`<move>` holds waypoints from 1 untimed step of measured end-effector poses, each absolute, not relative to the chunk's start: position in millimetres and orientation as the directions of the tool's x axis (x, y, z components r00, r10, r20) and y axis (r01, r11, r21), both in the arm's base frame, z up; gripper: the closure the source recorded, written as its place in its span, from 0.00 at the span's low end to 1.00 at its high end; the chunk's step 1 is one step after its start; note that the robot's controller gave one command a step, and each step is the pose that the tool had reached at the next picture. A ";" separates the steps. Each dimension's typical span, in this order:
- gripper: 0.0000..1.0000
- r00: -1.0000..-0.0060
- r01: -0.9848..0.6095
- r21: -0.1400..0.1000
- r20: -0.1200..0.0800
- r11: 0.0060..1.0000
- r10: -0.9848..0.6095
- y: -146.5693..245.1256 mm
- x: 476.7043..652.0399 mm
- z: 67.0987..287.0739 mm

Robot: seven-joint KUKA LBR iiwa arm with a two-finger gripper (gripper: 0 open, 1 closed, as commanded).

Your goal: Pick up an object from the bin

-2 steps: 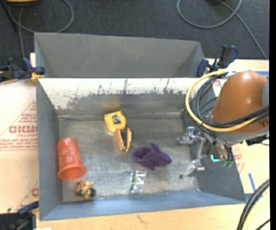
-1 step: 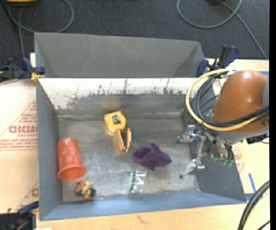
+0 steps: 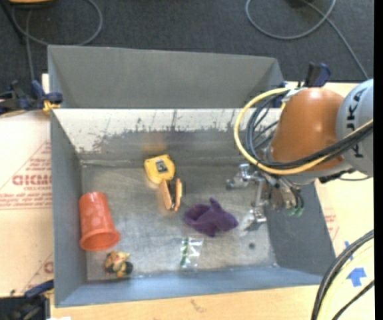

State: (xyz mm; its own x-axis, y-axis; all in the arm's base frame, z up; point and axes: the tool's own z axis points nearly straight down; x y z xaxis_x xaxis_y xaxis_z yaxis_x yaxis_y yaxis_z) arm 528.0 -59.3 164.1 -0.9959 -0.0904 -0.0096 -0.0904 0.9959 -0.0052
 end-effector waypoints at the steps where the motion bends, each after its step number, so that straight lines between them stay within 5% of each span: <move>1: 0.00 -0.987 -0.163 0.000 -0.008 0.987 -0.163 -42.6 533.7 101.5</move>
Offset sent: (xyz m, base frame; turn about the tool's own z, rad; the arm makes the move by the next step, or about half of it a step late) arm -0.0110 0.0146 -0.0941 0.0524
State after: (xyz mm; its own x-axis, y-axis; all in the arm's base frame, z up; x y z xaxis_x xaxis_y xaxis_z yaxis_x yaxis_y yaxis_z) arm 533.7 -42.6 101.5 -0.9865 -0.1634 -0.0078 -0.1634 0.9866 -0.0002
